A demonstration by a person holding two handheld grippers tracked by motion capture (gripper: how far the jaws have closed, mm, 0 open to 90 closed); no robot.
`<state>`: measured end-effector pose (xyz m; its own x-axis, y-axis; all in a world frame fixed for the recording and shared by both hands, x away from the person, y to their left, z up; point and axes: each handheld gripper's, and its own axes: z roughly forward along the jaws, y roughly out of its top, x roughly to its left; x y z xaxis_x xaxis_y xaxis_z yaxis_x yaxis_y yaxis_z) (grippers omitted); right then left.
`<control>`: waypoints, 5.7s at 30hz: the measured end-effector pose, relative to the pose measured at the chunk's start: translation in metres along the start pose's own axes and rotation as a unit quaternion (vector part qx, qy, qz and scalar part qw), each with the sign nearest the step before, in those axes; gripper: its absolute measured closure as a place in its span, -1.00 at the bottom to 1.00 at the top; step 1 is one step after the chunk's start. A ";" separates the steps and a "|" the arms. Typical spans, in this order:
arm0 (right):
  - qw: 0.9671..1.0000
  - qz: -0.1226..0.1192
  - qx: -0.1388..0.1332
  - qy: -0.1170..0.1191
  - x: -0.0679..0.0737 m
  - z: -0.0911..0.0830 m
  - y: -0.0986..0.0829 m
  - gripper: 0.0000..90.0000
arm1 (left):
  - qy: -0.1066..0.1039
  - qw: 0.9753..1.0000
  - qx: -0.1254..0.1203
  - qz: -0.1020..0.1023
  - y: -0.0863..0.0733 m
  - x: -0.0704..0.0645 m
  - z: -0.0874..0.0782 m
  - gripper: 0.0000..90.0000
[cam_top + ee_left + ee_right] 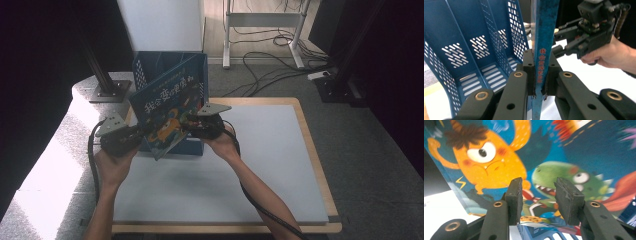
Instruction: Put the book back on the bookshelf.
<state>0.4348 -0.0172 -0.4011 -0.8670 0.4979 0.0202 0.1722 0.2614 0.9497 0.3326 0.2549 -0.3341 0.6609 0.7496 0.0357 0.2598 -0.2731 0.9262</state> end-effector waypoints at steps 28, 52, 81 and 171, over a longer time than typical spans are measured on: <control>0.998 0.058 -0.008 -0.019 -0.033 -0.023 -0.014 0.25 | 0.018 0.998 -0.009 -0.055 -0.001 0.010 0.011 0.85; 0.999 0.051 0.003 0.009 -0.021 -0.017 -0.020 0.31 | 0.037 0.998 -0.009 -0.059 0.004 0.003 0.008 0.85; 0.989 -0.010 0.021 0.146 0.087 0.050 -0.015 0.93 | 0.045 0.995 0.038 -0.082 0.018 0.004 0.011 0.85; 0.998 0.035 0.041 0.035 0.016 0.051 -0.054 0.97 | 0.112 0.986 0.020 -0.123 0.009 -0.014 0.110 0.85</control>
<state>0.4355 0.0193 -0.4682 -0.8818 0.4589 0.1091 0.2675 0.2961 0.9169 0.4031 0.1756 -0.3671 0.4039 0.9090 -0.1024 0.4238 -0.0868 0.9016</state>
